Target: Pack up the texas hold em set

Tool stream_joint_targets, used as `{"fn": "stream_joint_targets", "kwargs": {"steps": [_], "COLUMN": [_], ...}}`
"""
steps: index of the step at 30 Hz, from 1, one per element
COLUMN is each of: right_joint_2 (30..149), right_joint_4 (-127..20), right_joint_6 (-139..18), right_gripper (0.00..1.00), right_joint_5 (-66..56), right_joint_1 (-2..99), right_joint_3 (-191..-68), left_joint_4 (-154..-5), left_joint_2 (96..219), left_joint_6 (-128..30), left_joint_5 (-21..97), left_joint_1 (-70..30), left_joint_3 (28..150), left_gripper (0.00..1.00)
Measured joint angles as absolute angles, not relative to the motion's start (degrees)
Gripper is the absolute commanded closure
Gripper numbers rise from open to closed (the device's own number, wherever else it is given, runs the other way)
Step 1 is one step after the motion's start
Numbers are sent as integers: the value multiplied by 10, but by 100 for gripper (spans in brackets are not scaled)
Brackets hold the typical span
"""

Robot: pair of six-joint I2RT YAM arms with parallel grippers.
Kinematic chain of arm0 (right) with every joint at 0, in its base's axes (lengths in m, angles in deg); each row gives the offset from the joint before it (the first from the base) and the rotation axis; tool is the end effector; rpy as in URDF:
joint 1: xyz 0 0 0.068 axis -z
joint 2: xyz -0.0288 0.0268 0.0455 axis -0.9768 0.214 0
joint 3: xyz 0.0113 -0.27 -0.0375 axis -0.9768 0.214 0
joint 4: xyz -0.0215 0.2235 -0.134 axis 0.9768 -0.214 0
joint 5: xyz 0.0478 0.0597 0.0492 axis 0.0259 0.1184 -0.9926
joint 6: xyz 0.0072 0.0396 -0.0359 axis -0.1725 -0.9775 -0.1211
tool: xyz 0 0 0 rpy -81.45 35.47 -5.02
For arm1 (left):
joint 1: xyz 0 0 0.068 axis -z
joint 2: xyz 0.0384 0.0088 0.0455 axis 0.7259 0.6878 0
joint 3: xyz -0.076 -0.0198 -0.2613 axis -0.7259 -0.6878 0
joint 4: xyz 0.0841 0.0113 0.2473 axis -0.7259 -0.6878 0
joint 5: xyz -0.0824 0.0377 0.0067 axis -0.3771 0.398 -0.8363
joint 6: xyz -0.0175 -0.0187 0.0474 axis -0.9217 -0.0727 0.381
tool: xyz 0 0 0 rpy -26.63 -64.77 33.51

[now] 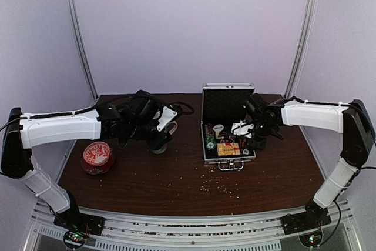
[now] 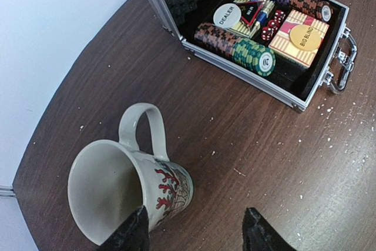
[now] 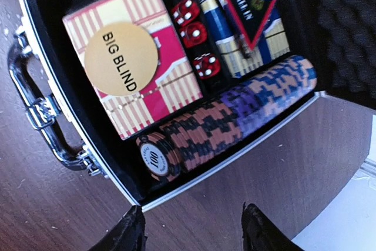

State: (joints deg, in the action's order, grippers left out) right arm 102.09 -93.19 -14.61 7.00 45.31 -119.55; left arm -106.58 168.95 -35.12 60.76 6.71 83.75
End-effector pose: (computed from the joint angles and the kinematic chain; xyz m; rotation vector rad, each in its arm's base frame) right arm 0.2735 0.1696 0.2111 -1.6063 2.2607 -0.1445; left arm 0.2073 -0.2624 0.2718 0.9685 2.1176 -0.1439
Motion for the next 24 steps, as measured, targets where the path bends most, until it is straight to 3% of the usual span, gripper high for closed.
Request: {"fn": "stream_joint_targets", "kwargs": {"steps": [10,16,24], "right_joint_2": [955,955,993], "right_joint_4": [-972,-912,-756], "right_joint_6": [-218,-315,-469], "right_gripper": [42,55,67], "right_joint_5": [-143,-262,-314], "right_joint_1": [587,667,723], "right_joint_3": [-1364,-1412,-1419], "left_joint_4": [-1071,-1038,-998], "left_joint_2": [1688,1716,1828], "left_joint_6": [-410,-499,-567], "left_joint_5": [603,633,640], "left_joint_1": [67,67,67], "left_joint_3": [901,996,1113], "left_gripper": [43,44,46]}}
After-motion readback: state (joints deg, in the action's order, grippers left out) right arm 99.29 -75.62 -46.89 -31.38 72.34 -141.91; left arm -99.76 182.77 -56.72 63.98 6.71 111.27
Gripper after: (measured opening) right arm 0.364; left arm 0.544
